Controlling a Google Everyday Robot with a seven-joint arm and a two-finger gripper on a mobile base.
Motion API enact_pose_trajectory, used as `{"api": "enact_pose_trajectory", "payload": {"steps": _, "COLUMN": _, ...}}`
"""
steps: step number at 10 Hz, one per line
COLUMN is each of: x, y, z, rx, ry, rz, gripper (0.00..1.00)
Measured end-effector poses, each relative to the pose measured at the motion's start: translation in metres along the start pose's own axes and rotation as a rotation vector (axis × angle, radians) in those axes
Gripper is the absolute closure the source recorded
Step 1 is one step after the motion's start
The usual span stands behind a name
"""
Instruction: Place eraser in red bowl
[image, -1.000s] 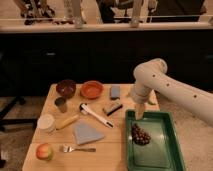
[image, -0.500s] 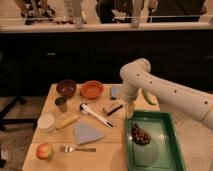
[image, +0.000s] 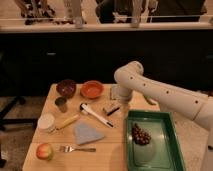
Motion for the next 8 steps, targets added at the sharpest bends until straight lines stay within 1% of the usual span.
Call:
{"api": "enact_pose_trajectory", "payload": {"steps": 2, "x": -0.004, "y": -0.005, "z": 0.012, "rx": -0.003, "ry": -0.002, "rz": -0.016, "gripper": 0.2}}
{"api": "enact_pose_trajectory", "payload": {"steps": 6, "x": -0.013, "y": -0.027, "z": 0.033, "rx": -0.036, "ry": -0.009, "rz": -0.066, "gripper": 0.2}}
{"api": "enact_pose_trajectory", "payload": {"steps": 8, "x": -0.01, "y": -0.036, "z": 0.04, "rx": -0.052, "ry": -0.01, "rz": -0.079, "gripper": 0.2}}
